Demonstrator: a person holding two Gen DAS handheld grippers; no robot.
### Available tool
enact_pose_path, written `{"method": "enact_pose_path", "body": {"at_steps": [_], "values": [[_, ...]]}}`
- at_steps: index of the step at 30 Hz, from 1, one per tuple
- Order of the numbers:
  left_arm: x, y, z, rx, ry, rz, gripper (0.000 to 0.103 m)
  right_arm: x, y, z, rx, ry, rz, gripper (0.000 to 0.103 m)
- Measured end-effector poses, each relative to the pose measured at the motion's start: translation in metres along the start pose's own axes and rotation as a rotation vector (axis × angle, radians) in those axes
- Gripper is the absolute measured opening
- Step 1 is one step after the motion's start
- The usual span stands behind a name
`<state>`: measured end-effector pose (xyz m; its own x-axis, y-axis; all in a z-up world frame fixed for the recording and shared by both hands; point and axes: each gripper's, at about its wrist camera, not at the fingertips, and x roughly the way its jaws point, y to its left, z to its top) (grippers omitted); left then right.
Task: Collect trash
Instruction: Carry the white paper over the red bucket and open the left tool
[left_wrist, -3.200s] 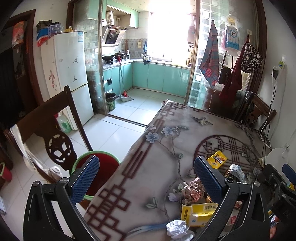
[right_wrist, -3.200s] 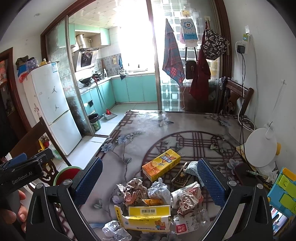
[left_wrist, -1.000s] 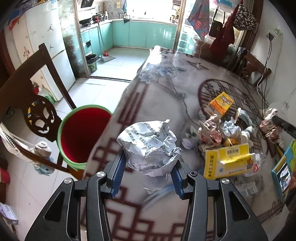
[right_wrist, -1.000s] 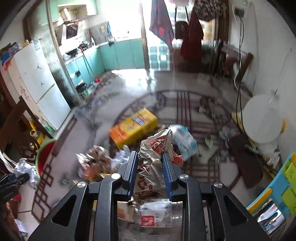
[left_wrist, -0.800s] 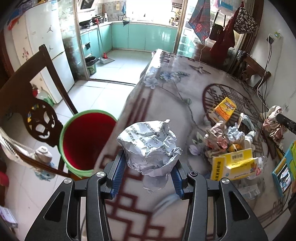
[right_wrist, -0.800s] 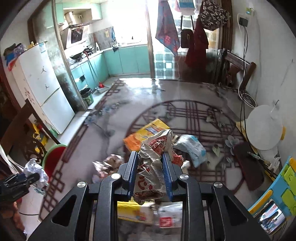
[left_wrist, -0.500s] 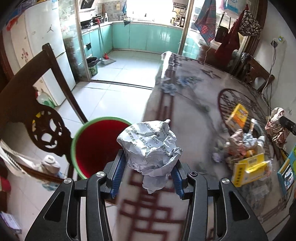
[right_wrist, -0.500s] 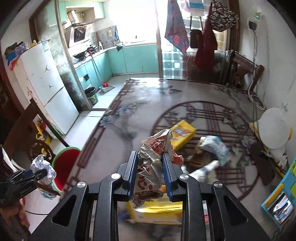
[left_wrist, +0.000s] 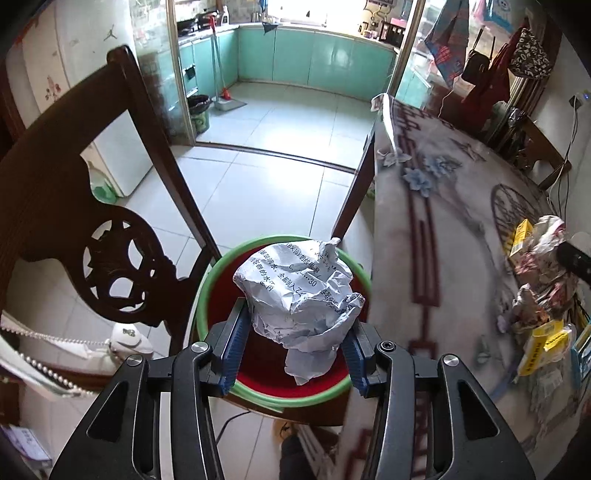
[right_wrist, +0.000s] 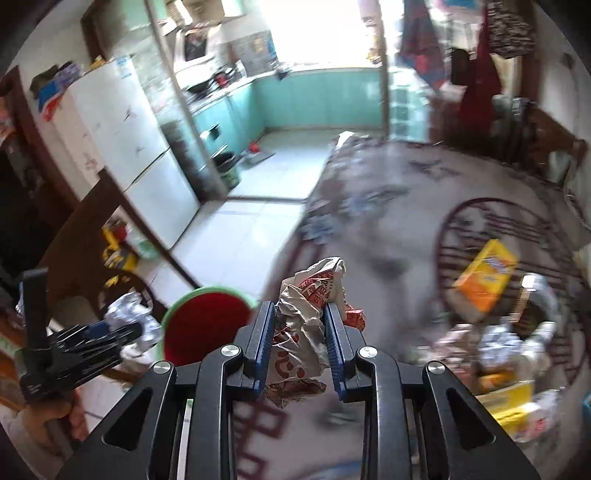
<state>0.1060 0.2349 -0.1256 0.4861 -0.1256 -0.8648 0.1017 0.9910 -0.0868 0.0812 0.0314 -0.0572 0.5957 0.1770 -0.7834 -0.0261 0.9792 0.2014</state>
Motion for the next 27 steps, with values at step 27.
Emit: {"method": "enact_pose_path", "body": {"at_steps": [27], "values": [[0.028,0.047,0.008,-0.011,0.056,-0.019,0.049,0.064,0.072,-0.007,-0.068,0.145,0.149,0.029]]}}
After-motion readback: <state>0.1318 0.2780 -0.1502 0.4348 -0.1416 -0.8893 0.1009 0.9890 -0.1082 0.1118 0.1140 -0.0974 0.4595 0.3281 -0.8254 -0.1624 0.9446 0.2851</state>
